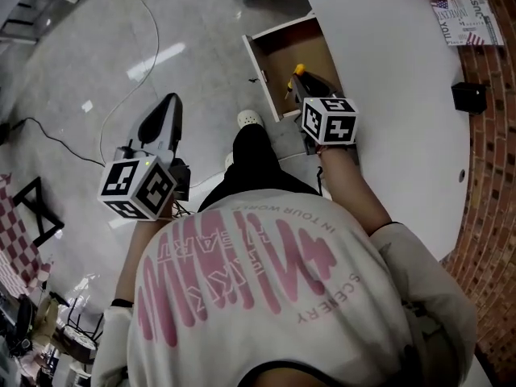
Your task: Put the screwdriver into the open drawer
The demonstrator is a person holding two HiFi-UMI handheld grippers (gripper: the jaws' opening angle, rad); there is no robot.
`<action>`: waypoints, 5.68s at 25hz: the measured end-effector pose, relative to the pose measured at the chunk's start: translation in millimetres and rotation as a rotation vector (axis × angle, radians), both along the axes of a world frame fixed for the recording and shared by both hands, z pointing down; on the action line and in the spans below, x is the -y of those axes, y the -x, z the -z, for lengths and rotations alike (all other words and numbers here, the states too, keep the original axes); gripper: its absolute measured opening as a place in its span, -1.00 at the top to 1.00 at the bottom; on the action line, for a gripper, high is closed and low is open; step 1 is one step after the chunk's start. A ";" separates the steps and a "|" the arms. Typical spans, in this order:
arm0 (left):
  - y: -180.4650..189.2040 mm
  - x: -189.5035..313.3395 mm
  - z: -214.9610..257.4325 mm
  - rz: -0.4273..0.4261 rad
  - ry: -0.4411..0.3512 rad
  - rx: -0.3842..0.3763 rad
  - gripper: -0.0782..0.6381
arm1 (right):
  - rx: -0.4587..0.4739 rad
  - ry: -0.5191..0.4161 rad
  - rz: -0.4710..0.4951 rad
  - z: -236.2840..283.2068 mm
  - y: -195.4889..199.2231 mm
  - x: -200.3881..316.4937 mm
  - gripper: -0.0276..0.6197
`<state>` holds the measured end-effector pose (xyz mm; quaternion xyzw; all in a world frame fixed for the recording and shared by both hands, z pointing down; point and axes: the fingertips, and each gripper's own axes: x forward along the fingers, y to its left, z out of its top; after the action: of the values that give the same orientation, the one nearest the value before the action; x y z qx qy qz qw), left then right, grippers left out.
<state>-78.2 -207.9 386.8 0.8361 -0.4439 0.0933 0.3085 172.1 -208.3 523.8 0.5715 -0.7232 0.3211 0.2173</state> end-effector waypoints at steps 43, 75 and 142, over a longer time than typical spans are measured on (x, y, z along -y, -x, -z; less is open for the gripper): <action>-9.9 77.5 -99.4 0.078 0.168 0.051 0.77 | -0.048 0.484 -0.051 -215.7 -42.0 41.7 0.65; -5.9 69.5 -120.7 0.110 0.219 0.069 0.77 | -0.084 0.609 0.054 -258.6 -34.8 28.0 0.65; -14.4 98.8 -141.5 0.249 0.286 0.074 0.77 | -0.140 0.757 0.167 -302.7 -40.3 48.3 0.56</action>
<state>-63.8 -306.7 528.3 0.7184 -0.5371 0.1473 0.4169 212.5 -256.5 826.5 0.4106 -0.5812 0.5066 0.4867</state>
